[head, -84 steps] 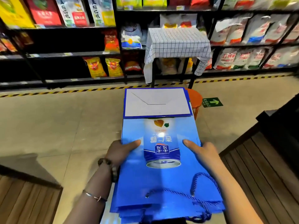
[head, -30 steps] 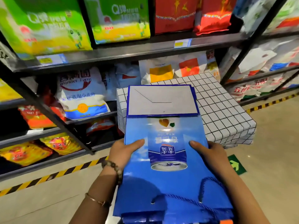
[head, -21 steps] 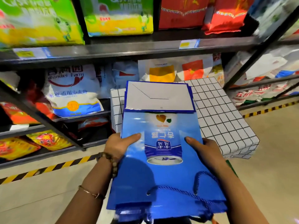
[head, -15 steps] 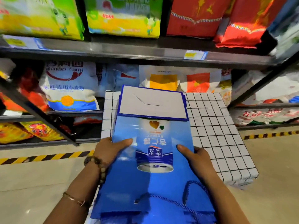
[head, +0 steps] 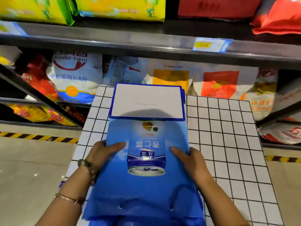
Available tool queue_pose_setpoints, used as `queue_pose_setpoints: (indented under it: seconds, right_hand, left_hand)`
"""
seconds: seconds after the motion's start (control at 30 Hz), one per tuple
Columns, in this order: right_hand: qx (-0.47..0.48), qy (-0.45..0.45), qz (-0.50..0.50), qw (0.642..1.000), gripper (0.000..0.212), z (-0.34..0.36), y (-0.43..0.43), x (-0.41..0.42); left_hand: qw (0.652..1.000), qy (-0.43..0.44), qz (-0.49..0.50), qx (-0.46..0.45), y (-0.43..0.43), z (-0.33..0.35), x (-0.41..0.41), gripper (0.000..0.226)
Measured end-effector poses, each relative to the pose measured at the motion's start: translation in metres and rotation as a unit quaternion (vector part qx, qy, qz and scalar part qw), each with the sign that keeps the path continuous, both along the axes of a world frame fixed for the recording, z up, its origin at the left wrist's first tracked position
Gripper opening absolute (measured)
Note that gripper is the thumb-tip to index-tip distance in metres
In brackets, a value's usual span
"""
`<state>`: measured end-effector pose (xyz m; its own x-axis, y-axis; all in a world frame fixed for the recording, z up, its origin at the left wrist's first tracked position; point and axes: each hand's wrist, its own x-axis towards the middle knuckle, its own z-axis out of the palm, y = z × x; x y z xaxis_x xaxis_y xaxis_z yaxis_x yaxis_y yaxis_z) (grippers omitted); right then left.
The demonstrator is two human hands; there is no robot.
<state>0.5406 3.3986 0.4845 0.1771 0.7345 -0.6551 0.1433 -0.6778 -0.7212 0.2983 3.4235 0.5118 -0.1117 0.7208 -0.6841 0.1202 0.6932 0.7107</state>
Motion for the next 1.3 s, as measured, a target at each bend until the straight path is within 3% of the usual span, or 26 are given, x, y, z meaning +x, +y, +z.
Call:
queue_pose_setpoints:
  seconds: [0.17,0.3,0.33,0.47,0.67,0.8,0.93,1.07,1.13,1.2,1.3]
  right_hand:
    - [-0.002,0.012,0.021,1.0,0.026,-0.021,0.007,0.005]
    - [0.029,0.016,0.022,0.999,0.021,-0.03,0.006,0.006]
    - [0.042,0.008,0.03,0.999,0.02,-0.031,0.004,0.006]
    - [0.097,-0.003,0.059,0.993,0.017,-0.03,-0.002,0.009]
    - [0.148,-0.028,0.102,0.983,0.022,-0.031,-0.009,0.012]
    - [0.179,-0.088,0.123,0.972,0.031,-0.031,-0.012,0.011]
    - [0.175,-0.139,0.117,0.968,0.056,-0.025,-0.014,0.009]
    - [0.179,-0.131,0.12,0.968,0.069,-0.014,-0.027,0.004]
    - [0.196,-0.138,0.126,0.962,0.066,-0.005,-0.031,0.007]
    - [0.242,-0.2,0.123,0.941,0.054,0.008,-0.04,0.013]
    - [0.356,-0.219,0.106,0.902,0.027,0.025,-0.066,0.027]
  left_hand:
    - [0.999,0.007,-0.043,0.011,0.009,-0.024,-0.003,0.066]
    - [0.997,-0.009,-0.046,0.059,0.007,-0.044,-0.005,0.011]
    - [0.996,-0.014,-0.05,0.076,0.005,-0.047,-0.006,0.009]
    - [0.985,-0.014,-0.084,0.147,0.0,-0.052,-0.008,0.015]
    - [0.978,-0.039,-0.112,0.17,-0.008,-0.055,-0.017,0.023]
    - [0.955,0.041,-0.197,0.219,-0.001,-0.06,-0.028,0.036]
    - [0.954,0.03,-0.216,0.208,-0.008,-0.054,-0.025,0.055]
    - [0.947,0.061,-0.178,0.261,-0.035,-0.032,-0.031,0.048]
    - [0.933,0.143,-0.167,0.286,-0.045,-0.008,-0.039,0.053]
    - [0.924,0.156,-0.154,0.312,-0.064,0.018,-0.052,0.03]
    - [0.86,0.194,-0.154,0.446,-0.108,0.049,-0.037,0.015]
